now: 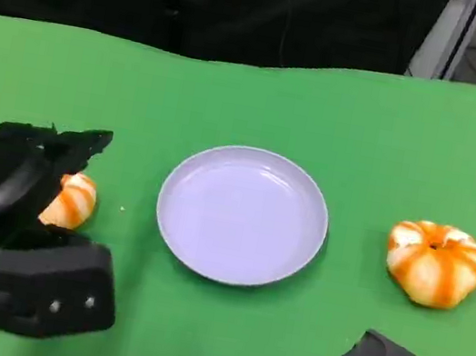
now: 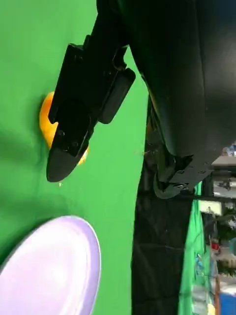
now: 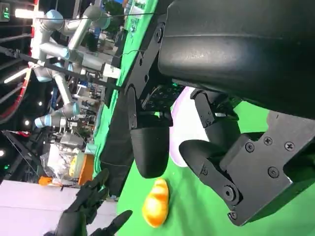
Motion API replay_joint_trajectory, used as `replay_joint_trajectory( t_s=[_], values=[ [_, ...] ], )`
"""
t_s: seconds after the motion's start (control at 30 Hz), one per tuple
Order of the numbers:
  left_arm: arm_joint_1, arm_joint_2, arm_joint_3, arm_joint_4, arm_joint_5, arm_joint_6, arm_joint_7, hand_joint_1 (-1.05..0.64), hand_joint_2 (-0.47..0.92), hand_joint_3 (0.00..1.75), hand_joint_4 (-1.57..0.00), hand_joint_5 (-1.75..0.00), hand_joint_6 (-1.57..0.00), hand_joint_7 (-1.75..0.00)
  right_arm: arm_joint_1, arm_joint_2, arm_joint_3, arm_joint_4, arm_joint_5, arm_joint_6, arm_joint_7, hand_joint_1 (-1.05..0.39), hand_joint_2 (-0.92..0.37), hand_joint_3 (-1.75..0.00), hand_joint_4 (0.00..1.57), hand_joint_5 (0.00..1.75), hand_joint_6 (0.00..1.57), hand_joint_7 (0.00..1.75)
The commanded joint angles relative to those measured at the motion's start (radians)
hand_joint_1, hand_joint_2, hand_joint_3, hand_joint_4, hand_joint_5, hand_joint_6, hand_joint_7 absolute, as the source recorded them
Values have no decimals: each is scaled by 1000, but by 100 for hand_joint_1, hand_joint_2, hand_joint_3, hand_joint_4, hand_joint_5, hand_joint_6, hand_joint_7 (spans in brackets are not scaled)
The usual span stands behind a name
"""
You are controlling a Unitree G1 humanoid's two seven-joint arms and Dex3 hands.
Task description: Grasp the bread from the table and place it into the plate.
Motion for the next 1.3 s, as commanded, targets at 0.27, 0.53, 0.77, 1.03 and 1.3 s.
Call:
replay_joint_trajectory(
  t_s=[0.27, 0.53, 0.77, 1.03, 1.3],
  values=[
    [-93, -4, -67, 101, 49, 86, 36, -70, 92, 10, -3, -28, -18, 0, 3, -4, -2, -6, -6, -2, -15, 1, -33, -142, 80, 163, 84, 133],
    [-254, -62, -143, 370, 43, 153, 48, -71, 92, 12, -4, -32, -19, -1, 7, -5, 3, -10, -3, 0, -14, 0, -35, -139, 80, 164, 84, 133],
    [-298, -68, -164, 450, 21, 159, 75, -71, 92, 11, -5, -33, -20, -1, 7, -5, 3, -9, -5, -5, -16, 0, -35, -139, 80, 164, 84, 132],
    [-439, -112, -211, 761, -20, 154, 118, -69, 92, 9, -9, -35, -24, -2, 14, -5, 6, -17, -4, -1, -16, -1, -34, -139, 80, 163, 85, 132],
    [-545, -140, -251, 1018, -73, 107, 207, -68, 92, 7, -13, -36, -27, -2, 20, -5, 8, -18, -13, -12, -23, 2, -34, -140, 80, 163, 85, 131]
  ],
)
